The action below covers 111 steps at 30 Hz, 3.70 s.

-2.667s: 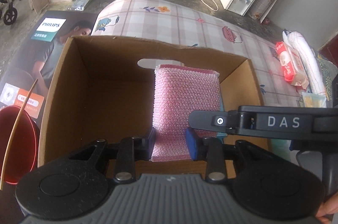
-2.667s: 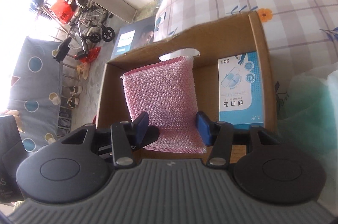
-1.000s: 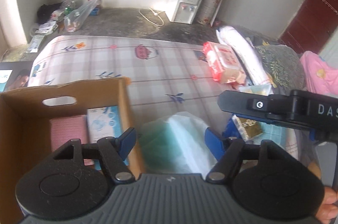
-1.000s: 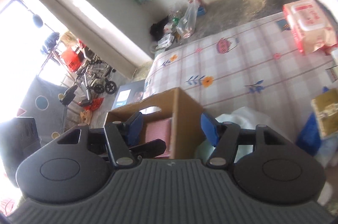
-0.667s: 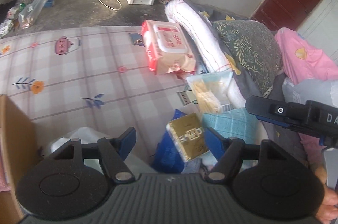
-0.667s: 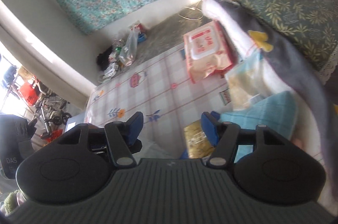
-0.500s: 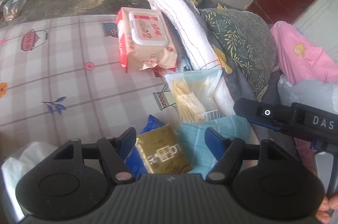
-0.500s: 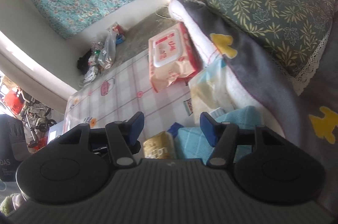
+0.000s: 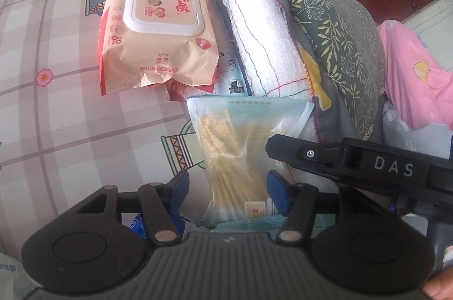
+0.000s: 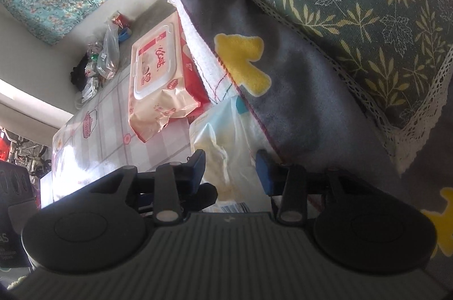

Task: Organize soft objects
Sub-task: 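Grasp the clear cotton-swab bag with the left tool and lift it, then carry the cotton-swab bag into the cardboard box and open the left tool, then move the left tool back to the blue-and-white wet-wipes pack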

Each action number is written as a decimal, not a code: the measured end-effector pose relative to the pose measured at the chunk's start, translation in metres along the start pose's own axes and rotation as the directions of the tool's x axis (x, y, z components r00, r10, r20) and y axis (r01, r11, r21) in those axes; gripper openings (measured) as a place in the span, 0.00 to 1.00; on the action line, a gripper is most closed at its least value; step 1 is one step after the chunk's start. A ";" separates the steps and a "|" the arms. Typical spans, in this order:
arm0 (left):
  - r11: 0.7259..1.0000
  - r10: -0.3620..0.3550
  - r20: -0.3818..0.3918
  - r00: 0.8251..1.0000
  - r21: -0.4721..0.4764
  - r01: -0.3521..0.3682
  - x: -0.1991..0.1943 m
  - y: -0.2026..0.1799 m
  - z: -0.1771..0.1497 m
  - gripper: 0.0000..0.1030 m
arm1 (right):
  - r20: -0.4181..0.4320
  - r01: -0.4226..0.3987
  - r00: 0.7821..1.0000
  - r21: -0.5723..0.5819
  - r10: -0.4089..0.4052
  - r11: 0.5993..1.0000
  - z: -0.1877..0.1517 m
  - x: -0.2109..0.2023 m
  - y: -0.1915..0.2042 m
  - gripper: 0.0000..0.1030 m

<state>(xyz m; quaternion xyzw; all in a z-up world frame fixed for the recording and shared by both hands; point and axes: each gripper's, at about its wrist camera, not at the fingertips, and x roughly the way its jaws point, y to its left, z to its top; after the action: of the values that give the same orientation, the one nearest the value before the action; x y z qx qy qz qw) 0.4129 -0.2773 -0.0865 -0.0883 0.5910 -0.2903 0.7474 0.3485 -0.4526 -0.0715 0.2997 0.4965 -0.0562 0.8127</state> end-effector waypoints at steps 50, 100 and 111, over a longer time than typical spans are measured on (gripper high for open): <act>0.967 0.248 0.325 0.912 -0.133 -0.216 -0.359 0.135 -0.131 0.32 | -0.088 -0.503 0.864 -0.218 0.496 0.836 -0.173 -0.103 0.308 0.26; 0.811 0.564 0.123 0.817 -0.267 -0.520 -0.369 0.331 -0.188 0.55 | -0.440 -0.437 0.798 0.047 0.412 0.898 -0.326 0.123 0.463 0.23; 0.865 0.489 0.241 0.838 -0.255 -0.432 -0.394 0.273 -0.205 0.75 | -0.326 -0.551 0.786 0.014 0.525 0.834 -0.294 0.034 0.430 0.41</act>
<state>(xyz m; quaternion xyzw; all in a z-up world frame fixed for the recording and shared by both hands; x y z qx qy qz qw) 0.2588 0.2006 0.0531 -0.0566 0.5005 -0.0269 0.8635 0.3053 0.0645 -0.0106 0.4004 0.5158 0.2467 0.7161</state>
